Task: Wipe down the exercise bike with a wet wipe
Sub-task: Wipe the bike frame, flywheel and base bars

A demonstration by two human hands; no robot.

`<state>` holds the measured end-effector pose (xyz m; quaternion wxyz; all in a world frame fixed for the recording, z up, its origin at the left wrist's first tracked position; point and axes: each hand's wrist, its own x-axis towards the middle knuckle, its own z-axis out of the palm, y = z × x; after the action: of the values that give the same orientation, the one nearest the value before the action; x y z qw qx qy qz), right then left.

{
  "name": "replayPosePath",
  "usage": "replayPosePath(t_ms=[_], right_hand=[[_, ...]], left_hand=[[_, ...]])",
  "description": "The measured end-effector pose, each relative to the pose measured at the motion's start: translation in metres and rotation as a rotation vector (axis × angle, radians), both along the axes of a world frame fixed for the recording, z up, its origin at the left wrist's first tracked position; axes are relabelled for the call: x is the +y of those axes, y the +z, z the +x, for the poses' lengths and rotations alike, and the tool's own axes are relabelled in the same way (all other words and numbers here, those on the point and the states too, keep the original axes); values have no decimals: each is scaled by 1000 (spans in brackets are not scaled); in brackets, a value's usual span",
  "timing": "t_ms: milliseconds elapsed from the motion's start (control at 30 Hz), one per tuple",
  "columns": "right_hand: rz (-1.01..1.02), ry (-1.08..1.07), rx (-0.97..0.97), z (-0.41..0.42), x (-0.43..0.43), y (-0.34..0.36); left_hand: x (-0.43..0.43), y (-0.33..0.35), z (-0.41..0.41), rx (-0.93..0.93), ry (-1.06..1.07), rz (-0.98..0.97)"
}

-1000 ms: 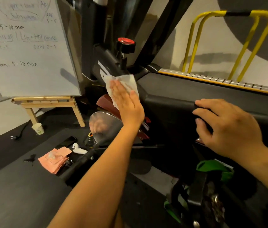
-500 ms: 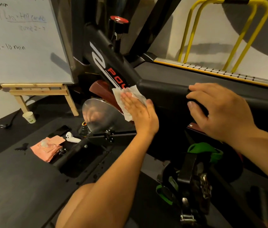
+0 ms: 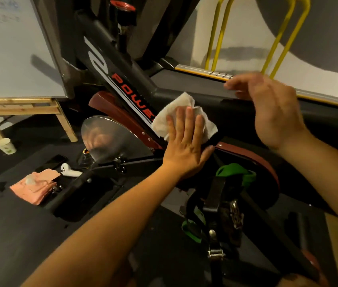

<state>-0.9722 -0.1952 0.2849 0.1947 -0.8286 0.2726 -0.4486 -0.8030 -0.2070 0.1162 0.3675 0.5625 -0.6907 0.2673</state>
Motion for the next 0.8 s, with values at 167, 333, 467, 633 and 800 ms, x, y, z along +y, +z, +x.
replayPosePath(t_ms=[167,333,467,633,800], right_hand=[[142,64,-257,-45,23,15],[-87,-65,-21,-83,34,-9],[-311,-170,230,-105,50,-36],[-410,-308,193,-124,69,-50],[-443,-457,-140,-133,88,21]], left_hand=[[4,-1,51,-861,-271,15],[-13,110,7,-788,-250,-113],[-15,123,-25,-1047,-412,-107],[-23,129,-98,-1282,-480,-118],[-16,162,-178,-952,-593,-155]])
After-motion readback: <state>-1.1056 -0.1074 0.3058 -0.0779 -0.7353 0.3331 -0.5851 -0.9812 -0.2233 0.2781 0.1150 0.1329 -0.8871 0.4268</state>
